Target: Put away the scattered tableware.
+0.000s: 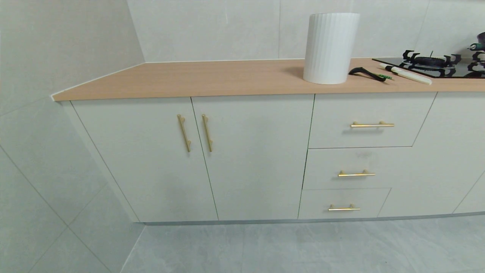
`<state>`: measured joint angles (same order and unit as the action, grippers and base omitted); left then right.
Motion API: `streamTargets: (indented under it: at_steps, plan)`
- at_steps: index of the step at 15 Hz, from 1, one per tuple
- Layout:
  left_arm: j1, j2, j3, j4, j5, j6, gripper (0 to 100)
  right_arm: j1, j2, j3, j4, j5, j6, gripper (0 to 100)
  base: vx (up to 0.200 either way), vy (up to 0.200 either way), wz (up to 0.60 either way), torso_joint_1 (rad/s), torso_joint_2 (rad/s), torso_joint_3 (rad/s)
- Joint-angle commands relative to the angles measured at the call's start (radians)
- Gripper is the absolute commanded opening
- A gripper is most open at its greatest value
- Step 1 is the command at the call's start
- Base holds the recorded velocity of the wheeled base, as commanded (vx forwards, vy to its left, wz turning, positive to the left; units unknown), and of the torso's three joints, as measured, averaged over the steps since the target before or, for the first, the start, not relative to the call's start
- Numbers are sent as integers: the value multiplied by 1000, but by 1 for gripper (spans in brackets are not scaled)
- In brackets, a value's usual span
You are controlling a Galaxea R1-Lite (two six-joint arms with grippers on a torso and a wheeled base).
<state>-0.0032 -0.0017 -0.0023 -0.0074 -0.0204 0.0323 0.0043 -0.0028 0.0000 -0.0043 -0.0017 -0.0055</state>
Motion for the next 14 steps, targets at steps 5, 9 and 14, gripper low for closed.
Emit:
streamTargets:
  at_steps: [5, 9, 14]
  plan:
    - [0, 2, -1, 0, -1, 0, 100, 0, 3, 0, 1, -1, 6, 100, 0, 0, 0, 0, 0, 0]
    - [0, 2, -1, 0, -1, 1, 100, 0, 3, 0, 1, -1, 6, 100, 0, -150, 0, 2, 3, 1]
    - [0, 2, -1, 0, -1, 0, 100, 0, 3, 0, 1, -1, 6, 100, 0, -160, 0, 3, 2, 3]
